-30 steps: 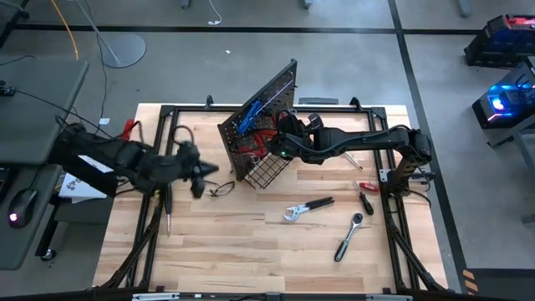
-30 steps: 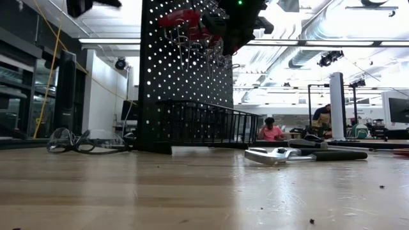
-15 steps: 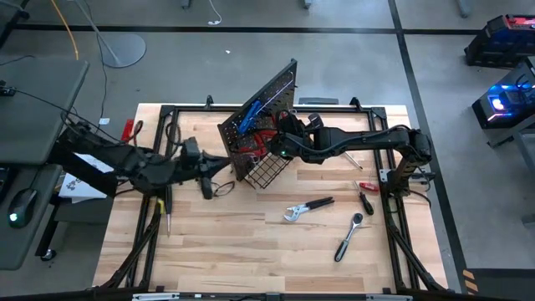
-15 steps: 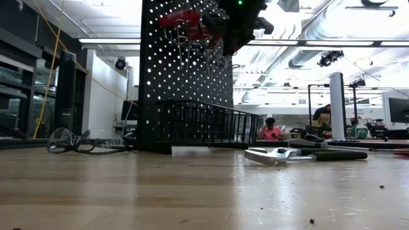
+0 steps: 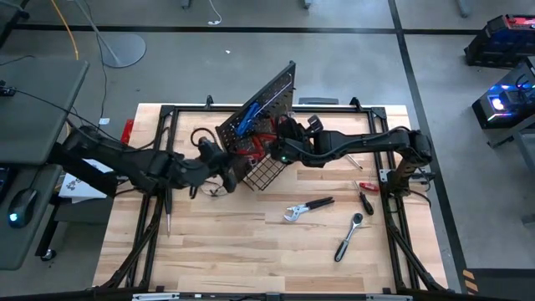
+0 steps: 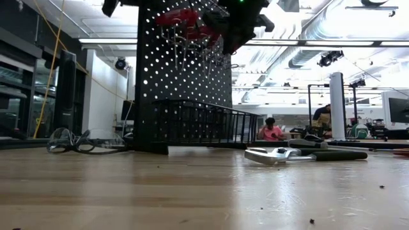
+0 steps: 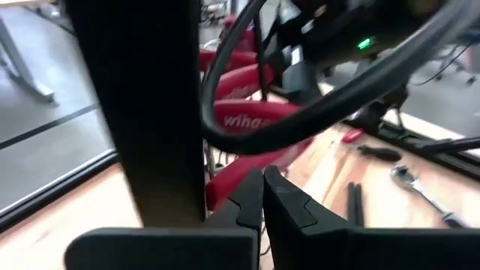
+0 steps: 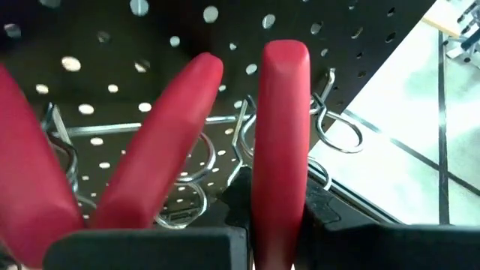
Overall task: Hang tools onto peg board
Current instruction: Hang the left red allen wrench on the pegboard
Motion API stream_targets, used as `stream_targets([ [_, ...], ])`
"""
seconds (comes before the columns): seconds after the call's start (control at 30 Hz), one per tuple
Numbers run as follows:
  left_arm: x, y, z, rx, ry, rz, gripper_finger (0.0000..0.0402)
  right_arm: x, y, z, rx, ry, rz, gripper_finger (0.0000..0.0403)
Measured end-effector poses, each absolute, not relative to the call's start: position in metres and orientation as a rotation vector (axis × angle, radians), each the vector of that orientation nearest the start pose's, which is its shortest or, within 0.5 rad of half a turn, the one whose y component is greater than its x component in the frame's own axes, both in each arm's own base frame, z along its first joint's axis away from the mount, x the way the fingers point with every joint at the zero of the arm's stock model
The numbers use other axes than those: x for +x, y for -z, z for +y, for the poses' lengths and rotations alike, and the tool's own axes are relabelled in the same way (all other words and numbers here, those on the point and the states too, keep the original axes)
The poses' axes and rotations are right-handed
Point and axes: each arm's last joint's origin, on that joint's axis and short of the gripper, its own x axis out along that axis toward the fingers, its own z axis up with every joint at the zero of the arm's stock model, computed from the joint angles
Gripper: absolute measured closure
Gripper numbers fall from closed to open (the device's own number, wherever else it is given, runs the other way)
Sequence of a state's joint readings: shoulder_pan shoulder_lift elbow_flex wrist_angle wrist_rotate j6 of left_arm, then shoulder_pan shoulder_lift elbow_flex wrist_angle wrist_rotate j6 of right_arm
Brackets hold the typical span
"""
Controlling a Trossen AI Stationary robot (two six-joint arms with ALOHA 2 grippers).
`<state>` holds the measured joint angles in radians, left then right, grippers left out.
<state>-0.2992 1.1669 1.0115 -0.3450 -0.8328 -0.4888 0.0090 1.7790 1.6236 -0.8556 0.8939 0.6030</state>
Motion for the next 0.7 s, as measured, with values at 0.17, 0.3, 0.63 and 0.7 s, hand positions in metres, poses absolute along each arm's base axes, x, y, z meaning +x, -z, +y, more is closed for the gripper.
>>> stream_targets([
  [0.17,0.245,-0.314,-0.051,-0.189,-0.633,0.346,0.0401,0.366,-0.313,-0.010,0.054,1.013,0.673,0.0367],
  [0.3,0.248,-0.310,-0.051,-0.195,-0.643,0.360,0.0401,0.361,-0.320,-0.005,0.074,1.000,0.660,0.0367],
  [0.63,0.249,-0.309,-0.049,-0.198,-0.649,0.362,0.0401,0.353,-0.330,0.005,0.084,0.965,0.640,0.0367],
  [0.7,0.249,-0.309,-0.049,-0.199,-0.650,0.362,0.0401,0.352,-0.331,0.007,0.081,0.957,0.643,0.0368],
])
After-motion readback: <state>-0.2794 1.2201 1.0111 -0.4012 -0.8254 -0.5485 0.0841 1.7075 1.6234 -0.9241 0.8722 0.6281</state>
